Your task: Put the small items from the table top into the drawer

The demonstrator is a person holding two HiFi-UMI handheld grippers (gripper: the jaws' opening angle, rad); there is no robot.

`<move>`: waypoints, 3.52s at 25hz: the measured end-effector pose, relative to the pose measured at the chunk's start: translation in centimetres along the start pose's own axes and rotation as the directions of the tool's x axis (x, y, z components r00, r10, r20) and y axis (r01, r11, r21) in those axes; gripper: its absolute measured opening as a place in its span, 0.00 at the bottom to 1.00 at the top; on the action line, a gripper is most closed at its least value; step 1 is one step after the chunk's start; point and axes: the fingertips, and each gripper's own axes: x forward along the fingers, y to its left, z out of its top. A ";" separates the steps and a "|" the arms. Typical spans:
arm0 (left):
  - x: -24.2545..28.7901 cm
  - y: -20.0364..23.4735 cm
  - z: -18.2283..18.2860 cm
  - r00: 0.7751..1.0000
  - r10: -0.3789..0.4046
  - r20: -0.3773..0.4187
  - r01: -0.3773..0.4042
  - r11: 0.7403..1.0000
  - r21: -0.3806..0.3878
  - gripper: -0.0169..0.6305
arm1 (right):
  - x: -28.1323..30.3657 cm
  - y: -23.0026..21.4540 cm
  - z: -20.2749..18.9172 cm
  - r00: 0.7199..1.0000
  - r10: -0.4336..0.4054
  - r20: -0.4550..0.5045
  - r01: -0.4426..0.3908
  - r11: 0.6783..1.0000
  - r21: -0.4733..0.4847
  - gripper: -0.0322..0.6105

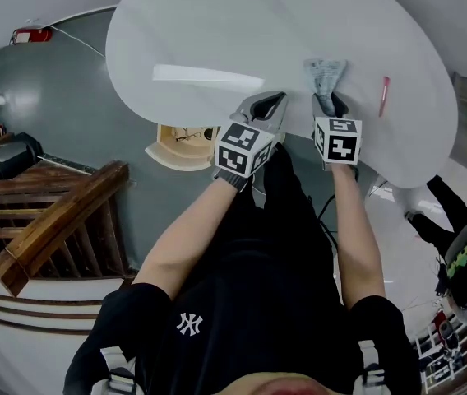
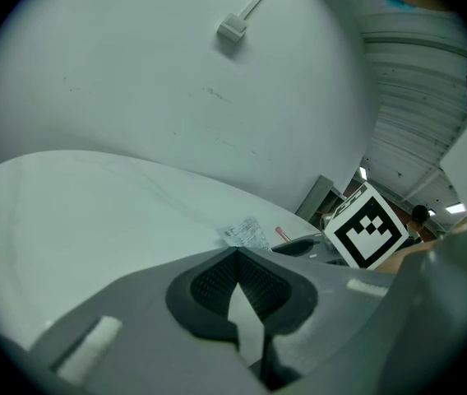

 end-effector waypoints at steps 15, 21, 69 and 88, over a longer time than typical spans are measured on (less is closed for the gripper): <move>-4.9 1.4 0.3 0.999 0.019 0.048 -0.020 1.000 0.012 0.03 | -2.7 6.3 2.9 0.996 0.032 0.086 -0.029 0.999 -0.039 0.32; -8.1 2.8 -0.2 0.996 0.048 0.075 -0.048 0.999 0.005 0.03 | -3.3 10.0 3.3 0.993 0.056 0.103 -0.049 0.997 -0.066 0.32; -28.8 14.7 -11.5 0.914 0.366 0.172 -0.327 0.919 -0.220 0.03 | -1.7 39.5 -2.6 0.903 0.428 -0.025 -0.395 0.808 -0.437 0.32; -30.2 17.5 -15.4 0.901 0.410 0.140 -0.360 0.889 -0.282 0.03 | 3.2 43.0 -7.9 0.887 0.412 -0.209 -0.453 0.688 -0.566 0.32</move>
